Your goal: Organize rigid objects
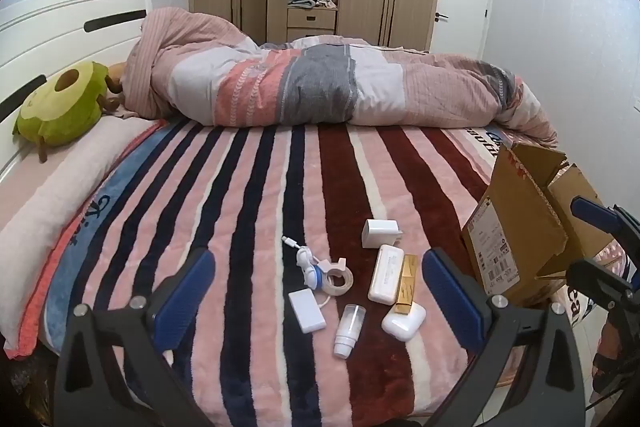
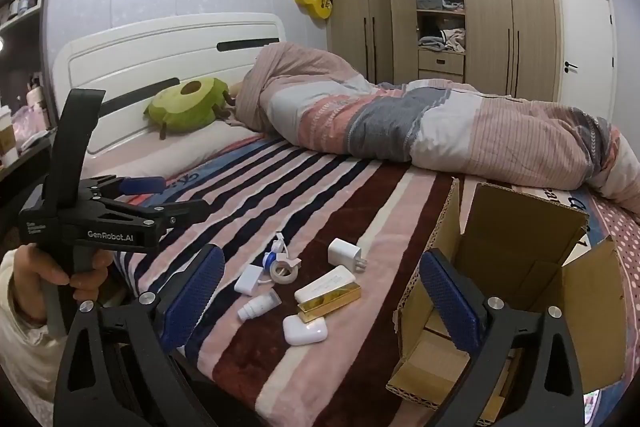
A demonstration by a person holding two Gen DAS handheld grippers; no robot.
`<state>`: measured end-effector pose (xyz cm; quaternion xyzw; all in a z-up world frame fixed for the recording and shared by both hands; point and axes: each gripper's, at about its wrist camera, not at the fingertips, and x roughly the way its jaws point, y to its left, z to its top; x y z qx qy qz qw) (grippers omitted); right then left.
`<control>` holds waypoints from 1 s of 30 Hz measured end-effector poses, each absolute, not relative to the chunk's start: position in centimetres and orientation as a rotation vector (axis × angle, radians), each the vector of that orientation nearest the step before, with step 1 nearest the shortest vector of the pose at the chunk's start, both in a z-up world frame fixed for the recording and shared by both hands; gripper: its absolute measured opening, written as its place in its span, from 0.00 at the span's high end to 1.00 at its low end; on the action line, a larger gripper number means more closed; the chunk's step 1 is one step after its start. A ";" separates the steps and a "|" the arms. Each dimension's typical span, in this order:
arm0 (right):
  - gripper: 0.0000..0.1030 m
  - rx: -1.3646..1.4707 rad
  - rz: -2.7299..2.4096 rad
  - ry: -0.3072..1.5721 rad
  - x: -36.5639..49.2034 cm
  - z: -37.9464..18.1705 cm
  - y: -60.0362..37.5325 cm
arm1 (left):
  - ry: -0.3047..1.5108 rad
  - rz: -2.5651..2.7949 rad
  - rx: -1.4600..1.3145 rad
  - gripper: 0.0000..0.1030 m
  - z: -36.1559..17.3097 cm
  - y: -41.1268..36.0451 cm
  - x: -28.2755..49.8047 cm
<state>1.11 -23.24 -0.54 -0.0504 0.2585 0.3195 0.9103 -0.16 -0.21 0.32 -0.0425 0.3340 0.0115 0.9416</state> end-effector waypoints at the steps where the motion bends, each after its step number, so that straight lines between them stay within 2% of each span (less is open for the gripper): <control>1: 0.05 -0.105 0.660 0.532 1.1 -0.5 -23.2 | 0.681 0.023 -0.087 0.01 0.4 -0.1 -0.2; 30: 0.04 -0.102 0.670 0.493 0.4 0.3 -23.9 | 0.678 0.017 -0.096 0.00 0.7 0.0 -0.1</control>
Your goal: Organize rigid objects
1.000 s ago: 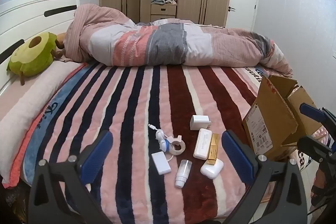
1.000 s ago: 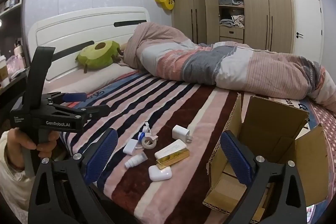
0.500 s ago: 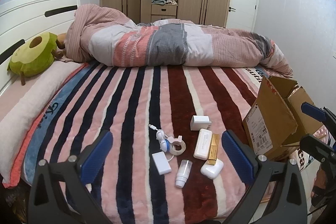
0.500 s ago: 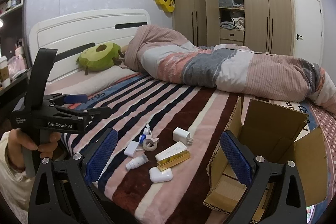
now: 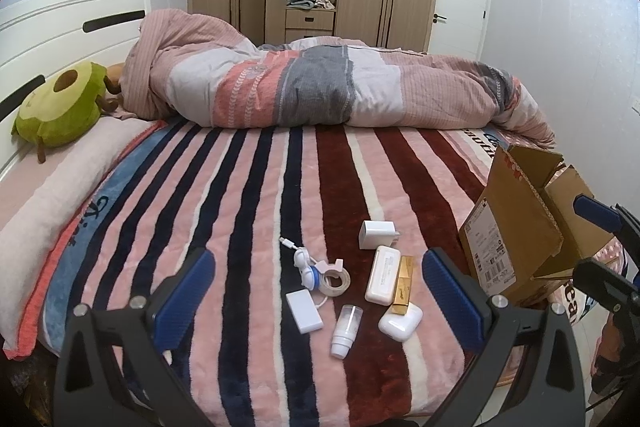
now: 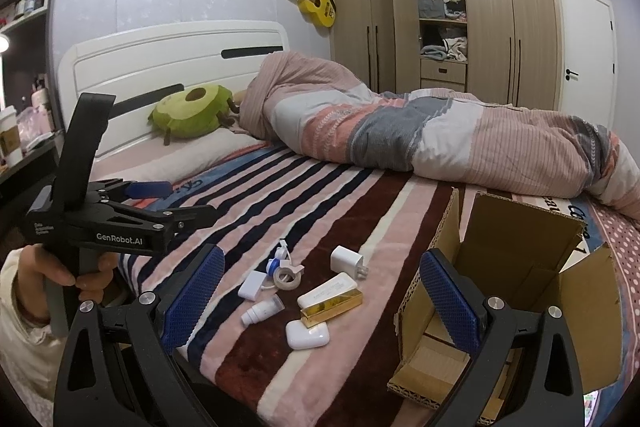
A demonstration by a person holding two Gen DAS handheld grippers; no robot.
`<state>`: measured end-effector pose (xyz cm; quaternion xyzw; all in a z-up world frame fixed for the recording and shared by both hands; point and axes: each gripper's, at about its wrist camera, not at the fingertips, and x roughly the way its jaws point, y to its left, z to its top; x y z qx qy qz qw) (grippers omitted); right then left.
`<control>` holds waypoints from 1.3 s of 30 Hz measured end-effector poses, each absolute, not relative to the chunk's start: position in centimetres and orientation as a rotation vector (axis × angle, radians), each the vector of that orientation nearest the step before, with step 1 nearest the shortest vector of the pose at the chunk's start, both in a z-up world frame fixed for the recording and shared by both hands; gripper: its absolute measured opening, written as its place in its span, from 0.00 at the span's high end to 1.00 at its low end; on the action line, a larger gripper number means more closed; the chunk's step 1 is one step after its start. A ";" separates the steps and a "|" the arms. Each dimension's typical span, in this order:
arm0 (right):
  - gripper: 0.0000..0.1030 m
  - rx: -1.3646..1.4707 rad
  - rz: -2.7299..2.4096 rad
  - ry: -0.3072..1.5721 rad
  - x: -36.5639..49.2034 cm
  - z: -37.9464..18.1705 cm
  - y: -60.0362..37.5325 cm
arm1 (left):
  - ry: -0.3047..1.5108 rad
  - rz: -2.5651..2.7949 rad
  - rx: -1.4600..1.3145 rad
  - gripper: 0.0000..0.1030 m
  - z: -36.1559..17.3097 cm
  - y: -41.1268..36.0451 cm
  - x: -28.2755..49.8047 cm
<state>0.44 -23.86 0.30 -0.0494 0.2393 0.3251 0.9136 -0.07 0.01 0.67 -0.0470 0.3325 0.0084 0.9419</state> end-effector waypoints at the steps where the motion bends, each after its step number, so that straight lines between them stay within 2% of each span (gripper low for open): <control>1: 0.04 -0.103 0.669 0.494 0.4 0.3 -24.0 | 0.678 0.017 -0.096 0.00 0.7 0.0 -0.1; 39: 0.04 -0.110 0.688 0.477 -0.2 0.0 -23.7 | 0.667 -0.017 -0.119 0.00 0.0 -0.4 -0.2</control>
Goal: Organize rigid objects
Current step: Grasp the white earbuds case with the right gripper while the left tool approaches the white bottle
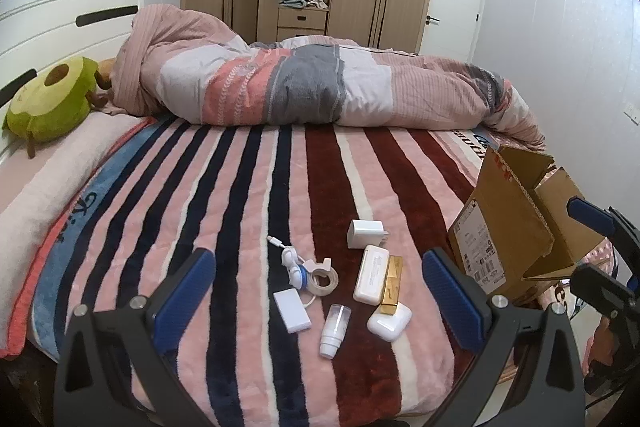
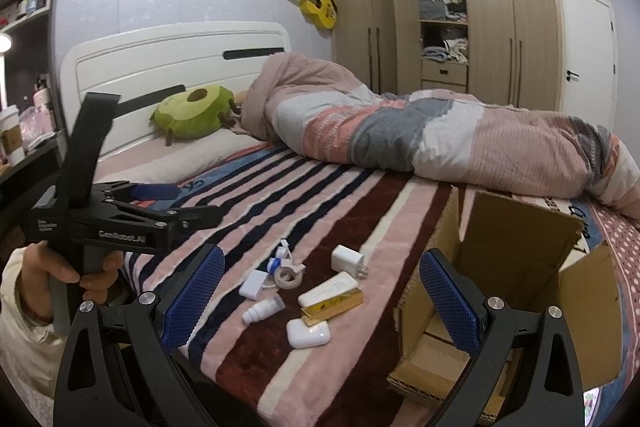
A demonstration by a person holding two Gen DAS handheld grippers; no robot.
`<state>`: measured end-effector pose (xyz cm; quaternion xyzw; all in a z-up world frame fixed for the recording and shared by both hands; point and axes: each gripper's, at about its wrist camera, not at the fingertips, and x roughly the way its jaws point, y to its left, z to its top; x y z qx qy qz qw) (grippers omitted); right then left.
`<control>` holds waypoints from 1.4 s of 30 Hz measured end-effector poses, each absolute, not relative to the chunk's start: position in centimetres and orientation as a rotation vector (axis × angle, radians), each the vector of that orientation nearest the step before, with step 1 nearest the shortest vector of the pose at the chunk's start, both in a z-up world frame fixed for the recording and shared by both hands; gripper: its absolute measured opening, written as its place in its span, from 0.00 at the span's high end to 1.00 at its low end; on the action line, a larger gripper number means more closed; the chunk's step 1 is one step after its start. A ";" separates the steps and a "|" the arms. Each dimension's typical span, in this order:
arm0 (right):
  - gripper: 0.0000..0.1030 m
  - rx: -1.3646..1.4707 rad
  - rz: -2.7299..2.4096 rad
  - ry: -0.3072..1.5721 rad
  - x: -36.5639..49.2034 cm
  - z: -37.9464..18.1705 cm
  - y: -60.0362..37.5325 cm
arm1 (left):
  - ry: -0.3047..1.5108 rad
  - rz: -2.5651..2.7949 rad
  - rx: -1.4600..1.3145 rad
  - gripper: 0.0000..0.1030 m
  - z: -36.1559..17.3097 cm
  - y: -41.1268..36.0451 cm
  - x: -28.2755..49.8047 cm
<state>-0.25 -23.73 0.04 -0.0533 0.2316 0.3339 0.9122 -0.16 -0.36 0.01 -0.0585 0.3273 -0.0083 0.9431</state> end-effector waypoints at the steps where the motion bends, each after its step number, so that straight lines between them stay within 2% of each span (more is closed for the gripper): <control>1: 0.04 -0.113 0.696 0.471 -0.4 0.1 -23.6 | 0.662 -0.014 -0.123 0.00 0.0 -0.2 -0.2; 3: 0.06 -0.126 0.719 0.462 -0.7 0.2 -22.9 | 0.653 -0.009 -0.126 0.00 -0.1 0.3 -0.3; 8: 0.29 -0.169 0.814 0.474 -1.5 -0.9 -19.2 | 0.650 -0.015 -0.123 0.00 -1.2 2.4 0.1; 10: 0.44 -0.164 0.844 0.509 -1.4 -2.1 -17.6 | 0.658 -0.021 -0.130 0.00 -2.0 3.4 0.3; 12: 0.48 -0.146 0.858 0.573 -1.0 -4.0 -16.0 | 0.664 -0.016 -0.126 0.00 -3.0 4.5 0.5; 21: 0.48 -0.163 0.684 0.800 1.3 -13.4 -14.4 | 0.740 0.033 -0.026 0.01 -8.6 6.7 1.3; 24: 0.46 -0.177 0.585 0.821 2.4 -15.4 -15.3 | 0.768 0.022 -0.006 0.01 -10.1 6.5 1.7; 28: 0.36 -0.175 0.579 0.848 4.1 -17.6 -15.5 | 0.802 -0.012 -0.009 0.01 -11.5 6.4 2.2; 33: 0.35 -0.221 0.607 0.834 5.7 -18.8 -14.7 | 0.849 -0.074 -0.019 0.01 -12.2 6.0 2.5; 35: 0.37 -0.250 0.616 0.819 6.0 -18.9 -14.4 | 0.829 -0.124 -0.051 0.01 -12.0 6.1 2.1; 36: 0.49 -0.269 0.617 0.815 5.9 -18.9 -14.2 | 0.819 -0.152 -0.069 0.01 -11.8 6.1 1.9; 42: 0.49 -0.284 0.640 0.827 4.5 -17.9 -14.3 | 0.801 -0.248 -0.067 0.01 -11.2 5.5 1.3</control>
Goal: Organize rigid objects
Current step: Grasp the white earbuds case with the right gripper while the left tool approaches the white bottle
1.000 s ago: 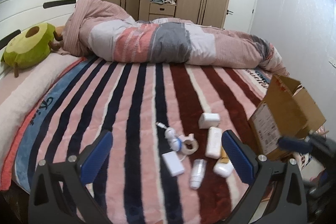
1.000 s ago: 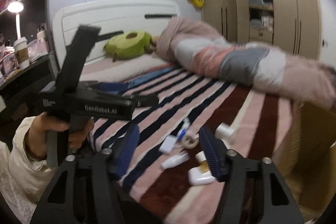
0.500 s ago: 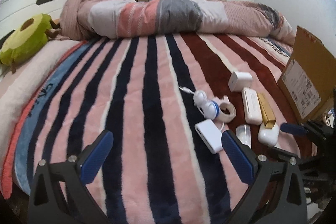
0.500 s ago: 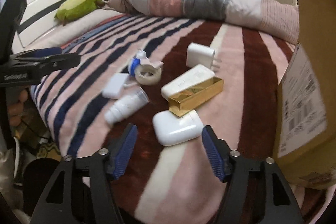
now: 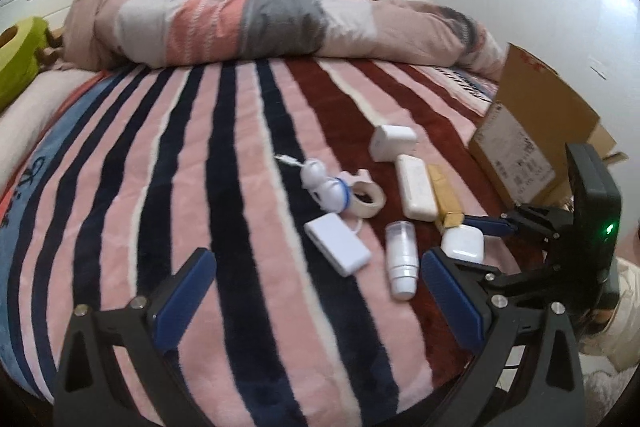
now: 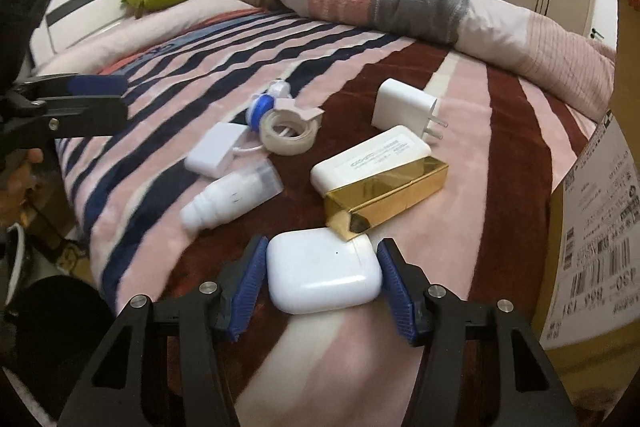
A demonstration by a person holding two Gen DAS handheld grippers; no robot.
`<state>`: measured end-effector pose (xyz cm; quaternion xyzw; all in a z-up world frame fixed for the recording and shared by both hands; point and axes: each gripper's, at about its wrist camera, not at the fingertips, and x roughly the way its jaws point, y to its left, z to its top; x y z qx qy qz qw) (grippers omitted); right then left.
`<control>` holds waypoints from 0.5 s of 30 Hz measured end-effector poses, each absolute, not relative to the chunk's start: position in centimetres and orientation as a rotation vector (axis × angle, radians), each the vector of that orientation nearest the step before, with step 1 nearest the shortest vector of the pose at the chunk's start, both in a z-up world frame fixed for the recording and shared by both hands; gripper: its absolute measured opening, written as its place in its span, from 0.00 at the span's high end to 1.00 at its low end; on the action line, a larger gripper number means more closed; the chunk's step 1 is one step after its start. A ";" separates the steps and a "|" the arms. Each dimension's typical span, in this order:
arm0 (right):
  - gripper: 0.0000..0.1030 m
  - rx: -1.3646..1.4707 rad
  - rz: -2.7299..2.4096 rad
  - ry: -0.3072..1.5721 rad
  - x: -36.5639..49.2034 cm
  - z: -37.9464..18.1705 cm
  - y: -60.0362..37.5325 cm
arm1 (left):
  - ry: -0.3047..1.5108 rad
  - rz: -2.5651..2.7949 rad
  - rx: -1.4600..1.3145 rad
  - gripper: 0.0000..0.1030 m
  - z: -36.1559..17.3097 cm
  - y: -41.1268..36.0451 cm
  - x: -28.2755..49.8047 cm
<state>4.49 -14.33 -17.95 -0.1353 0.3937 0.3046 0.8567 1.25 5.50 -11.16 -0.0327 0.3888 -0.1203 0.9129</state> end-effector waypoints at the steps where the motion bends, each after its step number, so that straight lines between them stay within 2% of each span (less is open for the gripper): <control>1: 0.49 -0.276 0.655 0.825 4.1 -17.4 -14.4 | 0.804 -0.261 -0.065 0.01 -11.2 5.4 1.3; 5: 0.49 -0.238 0.723 0.763 2.6 -13.5 -14.3 | 0.844 -0.295 -0.062 0.01 -11.8 5.0 1.6; 7: 0.49 -0.246 0.745 0.679 1.9 -10.0 -14.3 | 0.874 -0.349 -0.088 0.08 -12.4 4.6 2.0; 9: 0.49 -0.278 0.729 0.571 1.5 -6.0 -14.6 | 0.905 -0.396 -0.120 0.25 -13.0 4.2 2.4; 13: 0.49 -0.328 0.630 0.440 1.9 0.1 -16.8 | 0.953 -0.478 -0.193 0.32 -13.9 2.7 3.4; 15: 0.49 -0.378 0.531 0.404 2.3 1.6 -18.4 | 0.971 -0.497 -0.190 0.41 -14.2 1.5 3.9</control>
